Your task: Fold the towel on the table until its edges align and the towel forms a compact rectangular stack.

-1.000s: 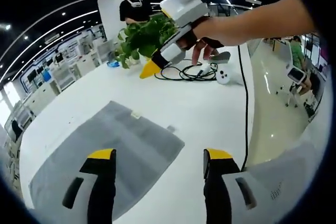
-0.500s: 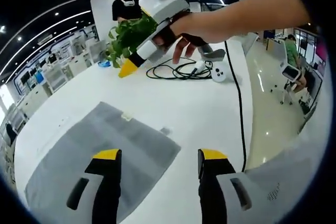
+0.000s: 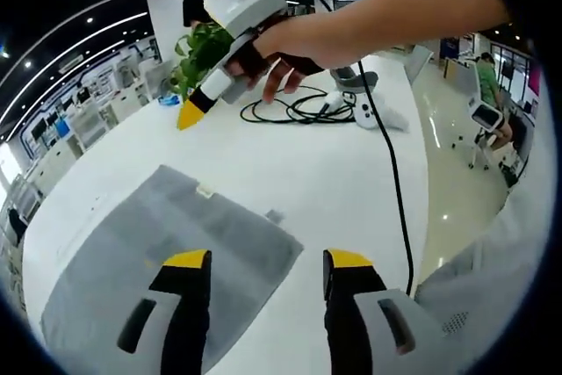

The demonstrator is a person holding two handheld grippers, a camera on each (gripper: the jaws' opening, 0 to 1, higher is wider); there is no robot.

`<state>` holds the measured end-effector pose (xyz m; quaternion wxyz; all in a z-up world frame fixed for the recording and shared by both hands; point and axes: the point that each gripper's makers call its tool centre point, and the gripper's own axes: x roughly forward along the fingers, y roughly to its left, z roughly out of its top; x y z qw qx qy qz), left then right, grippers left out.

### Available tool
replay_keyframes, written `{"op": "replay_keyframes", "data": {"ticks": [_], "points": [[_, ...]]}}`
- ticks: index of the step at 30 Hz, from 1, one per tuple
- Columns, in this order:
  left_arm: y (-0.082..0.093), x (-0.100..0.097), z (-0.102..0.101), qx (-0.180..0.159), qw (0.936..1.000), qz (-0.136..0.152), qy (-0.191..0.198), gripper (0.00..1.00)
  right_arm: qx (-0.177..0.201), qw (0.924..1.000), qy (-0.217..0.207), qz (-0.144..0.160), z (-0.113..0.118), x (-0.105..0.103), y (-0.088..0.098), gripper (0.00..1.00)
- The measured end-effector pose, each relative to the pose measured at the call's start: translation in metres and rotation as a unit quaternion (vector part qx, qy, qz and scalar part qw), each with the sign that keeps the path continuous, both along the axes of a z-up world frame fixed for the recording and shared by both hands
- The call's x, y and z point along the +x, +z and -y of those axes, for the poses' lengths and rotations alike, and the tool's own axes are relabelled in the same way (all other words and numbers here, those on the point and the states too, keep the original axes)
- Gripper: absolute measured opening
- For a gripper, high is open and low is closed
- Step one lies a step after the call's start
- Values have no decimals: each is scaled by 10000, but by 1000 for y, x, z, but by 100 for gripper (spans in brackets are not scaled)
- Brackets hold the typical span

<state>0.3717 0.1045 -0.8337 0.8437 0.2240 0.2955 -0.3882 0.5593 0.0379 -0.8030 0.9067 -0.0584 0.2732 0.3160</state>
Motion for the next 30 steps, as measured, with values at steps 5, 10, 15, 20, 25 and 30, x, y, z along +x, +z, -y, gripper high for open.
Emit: {"op": "replay_keyframes", "data": {"ticks": [5, 10, 15, 20, 25, 30], "points": [[-6, 4, 8, 14, 10000, -35, -36, 51, 92, 9999, -59, -132, 0, 8, -7, 36], [-17, 3, 11, 54, 9999, -148, -38, 50, 198, 9993, -151, -293, 0, 18, -20, 35], [-29, 5, 16, 90, 9995, -285, -40, 48, 364, 9976, -295, -517, -1, 18, -29, 33], [-35, 3, 28, -20, 9991, -415, -93, 47, 401, 9965, -366, -639, -2, 17, -37, 32], [-48, 4, 33, 72, 9984, -498, -256, 40, 374, 9962, -393, -682, -3, 19, -41, 31], [-62, 2, 32, 153, 9974, -638, -306, 38, 374, 9958, -396, -734, -8, 20, -42, 30]]}}
